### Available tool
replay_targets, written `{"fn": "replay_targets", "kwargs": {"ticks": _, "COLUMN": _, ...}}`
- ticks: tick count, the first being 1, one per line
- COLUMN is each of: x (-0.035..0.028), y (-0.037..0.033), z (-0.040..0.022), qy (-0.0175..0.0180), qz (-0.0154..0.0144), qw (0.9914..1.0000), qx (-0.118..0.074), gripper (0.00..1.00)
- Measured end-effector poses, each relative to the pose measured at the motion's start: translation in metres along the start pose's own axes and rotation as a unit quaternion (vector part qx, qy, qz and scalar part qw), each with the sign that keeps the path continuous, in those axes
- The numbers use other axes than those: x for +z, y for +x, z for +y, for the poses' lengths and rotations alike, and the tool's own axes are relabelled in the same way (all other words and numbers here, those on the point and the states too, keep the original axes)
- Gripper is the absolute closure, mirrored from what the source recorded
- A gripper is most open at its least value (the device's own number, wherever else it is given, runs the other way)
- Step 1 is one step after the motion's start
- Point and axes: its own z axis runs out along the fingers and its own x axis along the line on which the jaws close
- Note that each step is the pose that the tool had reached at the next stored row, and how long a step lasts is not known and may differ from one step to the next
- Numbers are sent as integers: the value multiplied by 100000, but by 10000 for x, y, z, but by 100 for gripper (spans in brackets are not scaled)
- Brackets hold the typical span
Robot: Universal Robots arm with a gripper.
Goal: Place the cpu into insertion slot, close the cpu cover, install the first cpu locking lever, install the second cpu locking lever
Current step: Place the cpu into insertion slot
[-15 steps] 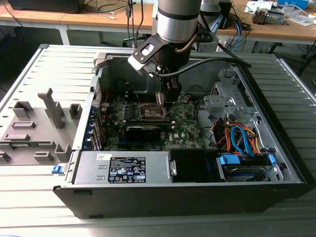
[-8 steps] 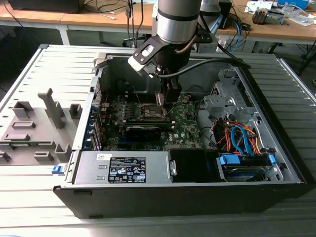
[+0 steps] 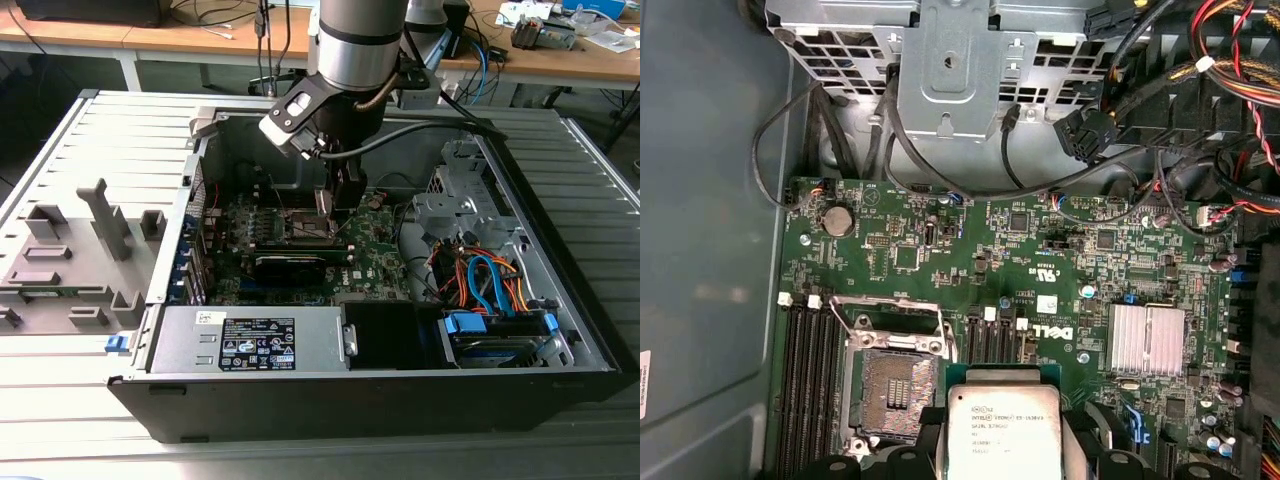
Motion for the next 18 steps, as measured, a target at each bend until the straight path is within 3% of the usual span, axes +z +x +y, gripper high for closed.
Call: {"fn": "replay_targets", "kwargs": {"ticks": 18, "x": 45, "y": 22, "z": 2, "qy": 7, "qz": -13, "qw": 100000, "qx": -2, "gripper": 45}}
